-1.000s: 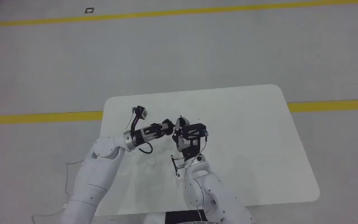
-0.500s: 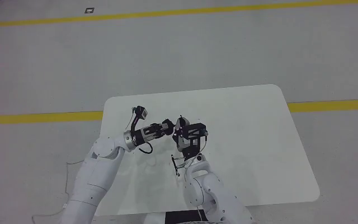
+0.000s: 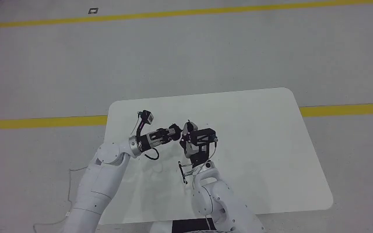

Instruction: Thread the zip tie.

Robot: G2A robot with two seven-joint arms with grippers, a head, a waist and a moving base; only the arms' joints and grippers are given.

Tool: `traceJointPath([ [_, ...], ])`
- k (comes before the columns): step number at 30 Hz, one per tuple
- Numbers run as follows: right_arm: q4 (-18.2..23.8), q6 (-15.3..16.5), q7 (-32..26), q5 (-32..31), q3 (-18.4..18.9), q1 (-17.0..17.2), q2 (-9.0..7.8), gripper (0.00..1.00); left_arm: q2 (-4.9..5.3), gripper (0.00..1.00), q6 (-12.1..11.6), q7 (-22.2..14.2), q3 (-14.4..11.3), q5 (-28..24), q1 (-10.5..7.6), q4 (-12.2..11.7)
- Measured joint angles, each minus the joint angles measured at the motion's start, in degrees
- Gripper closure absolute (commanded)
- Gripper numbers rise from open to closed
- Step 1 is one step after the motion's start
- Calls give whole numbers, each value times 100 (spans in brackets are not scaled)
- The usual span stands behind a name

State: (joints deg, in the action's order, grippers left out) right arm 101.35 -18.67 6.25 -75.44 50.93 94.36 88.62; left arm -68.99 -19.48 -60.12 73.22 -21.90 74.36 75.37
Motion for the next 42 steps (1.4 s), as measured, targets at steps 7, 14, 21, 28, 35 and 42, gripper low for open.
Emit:
traceJointPath([
  [7,-27,16,13,31,3,-27,3,100,0,100,0,0,0,0,0,0],
  [14,-56,-5,31,42,1,-51,7,100,0,100,0,0,0,0,0,0],
  [21,-100,-46,33,32,-2,-82,14,100,0,100,0,0,0,0,0,0],
  [28,-130,-72,-26,32,-10,-116,21,100,0,100,0,0,0,0,0,0],
  [35,-127,-79,-53,33,-9,-113,22,100,0,100,0,0,0,0,0,0],
  [42,-132,-81,-128,23,8,-104,19,100,0,100,0,0,0,0,0,0],
])
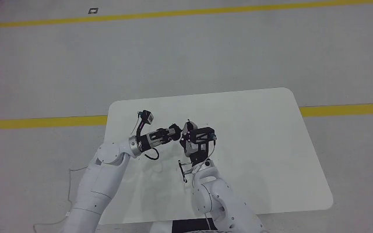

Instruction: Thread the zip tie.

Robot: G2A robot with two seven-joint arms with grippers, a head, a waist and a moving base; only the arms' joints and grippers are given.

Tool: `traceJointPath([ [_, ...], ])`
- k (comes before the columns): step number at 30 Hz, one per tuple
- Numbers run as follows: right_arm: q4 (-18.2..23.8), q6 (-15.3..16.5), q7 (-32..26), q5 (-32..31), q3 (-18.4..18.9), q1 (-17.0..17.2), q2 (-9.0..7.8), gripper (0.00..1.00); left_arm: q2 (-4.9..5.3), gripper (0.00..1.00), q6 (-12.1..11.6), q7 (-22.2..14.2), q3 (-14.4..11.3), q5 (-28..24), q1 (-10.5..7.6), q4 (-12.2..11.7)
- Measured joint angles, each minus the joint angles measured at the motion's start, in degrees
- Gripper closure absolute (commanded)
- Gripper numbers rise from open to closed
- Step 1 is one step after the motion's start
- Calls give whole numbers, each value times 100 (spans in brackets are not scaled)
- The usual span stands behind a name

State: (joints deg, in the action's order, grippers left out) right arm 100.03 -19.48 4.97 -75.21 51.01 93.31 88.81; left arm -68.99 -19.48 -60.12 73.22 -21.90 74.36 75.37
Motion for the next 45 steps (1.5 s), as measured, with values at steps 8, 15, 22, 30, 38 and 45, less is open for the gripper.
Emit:
traceJointPath([
  [8,-49,0,-66,-9,14,-23,9,100,0,100,0,0,0,0,0,0],
  [15,-82,0,-89,-105,69,-3,29,100,0,100,0,0,0,0,0,0],
  [22,-44,0,-96,-171,142,60,57,100,0,100,0,0,0,0,0,0],
  [30,-32,20,-131,-189,122,72,78,100,0,100,0,0,0,0,0,0],
  [38,-73,149,-187,-164,76,36,73,100,0,100,0,0,0,0,0,0],
  [45,-124,114,-272,-215,49,-2,73,100,0,100,0,0,0,0,0,0],
])
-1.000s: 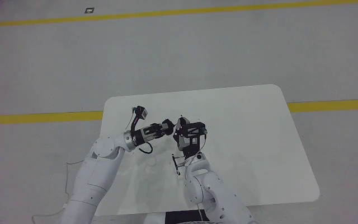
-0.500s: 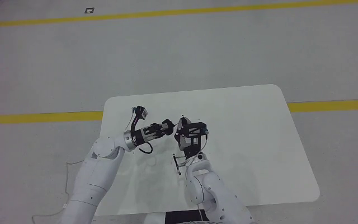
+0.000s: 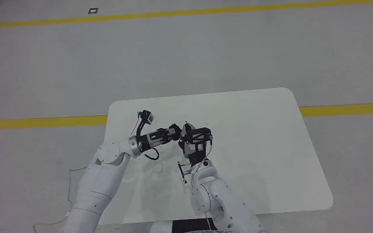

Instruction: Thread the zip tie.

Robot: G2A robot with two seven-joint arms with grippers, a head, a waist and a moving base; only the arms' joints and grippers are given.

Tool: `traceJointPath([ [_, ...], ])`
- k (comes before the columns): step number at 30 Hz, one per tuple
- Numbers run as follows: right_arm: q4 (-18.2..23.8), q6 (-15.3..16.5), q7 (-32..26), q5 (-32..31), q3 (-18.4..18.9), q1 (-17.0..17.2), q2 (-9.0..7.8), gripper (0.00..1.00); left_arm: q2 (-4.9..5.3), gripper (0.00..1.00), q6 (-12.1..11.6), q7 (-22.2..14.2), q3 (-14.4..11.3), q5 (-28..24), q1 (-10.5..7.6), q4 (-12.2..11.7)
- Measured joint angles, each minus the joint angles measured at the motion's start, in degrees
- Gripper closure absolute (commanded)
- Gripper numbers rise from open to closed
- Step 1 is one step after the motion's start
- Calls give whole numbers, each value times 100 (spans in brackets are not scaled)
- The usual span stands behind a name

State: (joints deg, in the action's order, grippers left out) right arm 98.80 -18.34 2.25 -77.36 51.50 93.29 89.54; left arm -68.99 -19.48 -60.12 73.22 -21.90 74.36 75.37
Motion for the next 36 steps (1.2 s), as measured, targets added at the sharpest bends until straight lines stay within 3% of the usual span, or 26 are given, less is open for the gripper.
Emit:
traceJointPath([
  [16,2,161,-39,215,27,6,-14,100,0,100,0,0,0,0,0,0],
  [17,2,169,-53,212,32,6,-17,87,0,100,0,0,0,0,0,0],
  [18,4,169,-63,207,33,6,-19,67,0,100,0,0,0,0,0,0],
  [19,7,169,-70,203,33,6,-20,56,0,100,0,0,0,0,0,0],
  [21,16,159,-76,201,33,8,-22,53,0,100,0,0,0,0,0,0],
  [36,225,88,19,97,38,113,-51,72,0,100,0,0,0,0,0,0],
])
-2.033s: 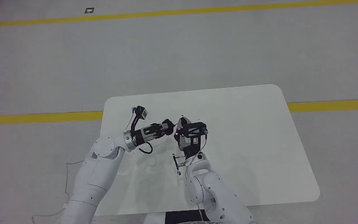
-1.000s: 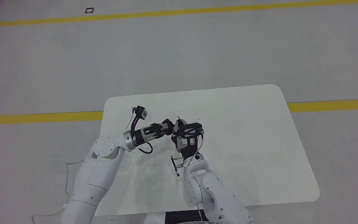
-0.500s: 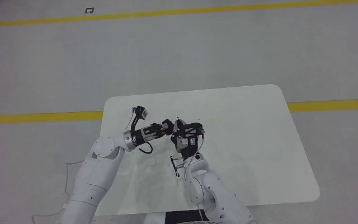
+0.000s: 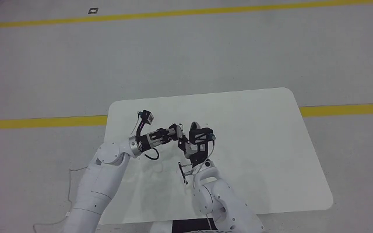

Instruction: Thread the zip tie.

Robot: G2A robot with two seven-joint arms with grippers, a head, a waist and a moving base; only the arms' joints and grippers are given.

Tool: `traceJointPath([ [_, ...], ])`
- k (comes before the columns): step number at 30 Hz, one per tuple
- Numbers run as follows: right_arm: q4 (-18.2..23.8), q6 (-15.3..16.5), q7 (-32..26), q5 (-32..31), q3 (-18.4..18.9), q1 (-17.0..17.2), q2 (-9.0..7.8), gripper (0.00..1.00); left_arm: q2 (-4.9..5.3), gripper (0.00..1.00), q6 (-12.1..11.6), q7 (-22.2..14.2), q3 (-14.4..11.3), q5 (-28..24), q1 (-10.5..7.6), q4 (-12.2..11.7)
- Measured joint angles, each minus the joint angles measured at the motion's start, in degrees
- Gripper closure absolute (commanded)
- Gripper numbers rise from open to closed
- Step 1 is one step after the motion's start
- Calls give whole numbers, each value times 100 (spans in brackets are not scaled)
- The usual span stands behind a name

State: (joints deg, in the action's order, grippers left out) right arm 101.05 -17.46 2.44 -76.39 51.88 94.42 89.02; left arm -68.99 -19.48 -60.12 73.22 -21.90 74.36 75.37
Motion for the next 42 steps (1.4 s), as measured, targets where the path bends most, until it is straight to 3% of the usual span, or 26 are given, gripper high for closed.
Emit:
traceJointPath([
  [3,42,1,25,-40,-10,18,-7,80,0,100,0,0,0,0,0,0],
  [8,64,-3,67,-91,-37,18,-11,84,0,100,0,0,0,0,0,0],
  [10,64,-7,70,-101,-44,14,-12,100,0,100,0,0,0,0,0,0],
  [42,-216,-97,79,-135,-105,-126,-3,100,0,100,0,0,0,0,0,0],
])
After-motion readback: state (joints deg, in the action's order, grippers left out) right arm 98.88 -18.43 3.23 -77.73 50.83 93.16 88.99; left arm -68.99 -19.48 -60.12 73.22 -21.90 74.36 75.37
